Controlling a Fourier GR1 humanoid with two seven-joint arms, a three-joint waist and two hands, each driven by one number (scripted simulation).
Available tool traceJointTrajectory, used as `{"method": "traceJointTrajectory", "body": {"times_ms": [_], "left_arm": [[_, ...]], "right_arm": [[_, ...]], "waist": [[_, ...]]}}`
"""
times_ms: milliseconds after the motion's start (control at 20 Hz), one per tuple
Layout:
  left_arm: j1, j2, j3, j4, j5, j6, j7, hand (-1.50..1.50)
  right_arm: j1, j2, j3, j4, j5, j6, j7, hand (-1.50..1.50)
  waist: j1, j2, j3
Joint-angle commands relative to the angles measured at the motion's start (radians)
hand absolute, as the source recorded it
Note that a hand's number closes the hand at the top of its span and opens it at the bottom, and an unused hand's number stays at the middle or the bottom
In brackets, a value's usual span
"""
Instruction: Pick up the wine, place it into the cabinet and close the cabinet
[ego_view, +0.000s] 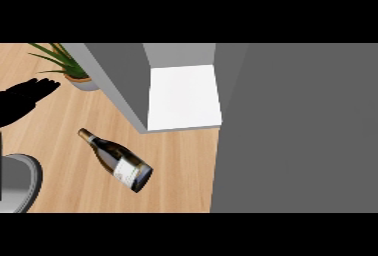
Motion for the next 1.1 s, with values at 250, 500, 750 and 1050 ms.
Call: {"method": "traceJointTrajectory", "body": {"times_ms": [250,500,750,1050], "left_arm": [[-0.194,0.144,0.021,0.323,-0.027,-0.047,0.005,-1.50],[-0.154,0.164,0.025,0.356,-0.047,-0.084,0.011,-1.50],[-0.184,0.205,0.025,0.365,-0.073,-0.051,0.016,-1.50],[-0.141,0.204,0.024,0.404,-0.089,-0.104,0.036,-1.50]], "right_arm": [[0.044,-0.007,0.031,-0.177,-0.009,-0.056,0.126,-1.50],[0.059,-0.033,0.026,-0.220,-0.016,-0.050,0.144,-1.50],[0.043,-0.030,0.009,-0.221,-0.033,-0.064,0.152,-1.50],[0.037,-0.037,0.030,-0.221,-0.007,-0.068,0.164,-1.50]], "waist": [[0.013,0.002,-0.001],[0.006,0.002,-0.001],[0.005,0.003,-0.001],[0.013,0.002,-0.001]]}}
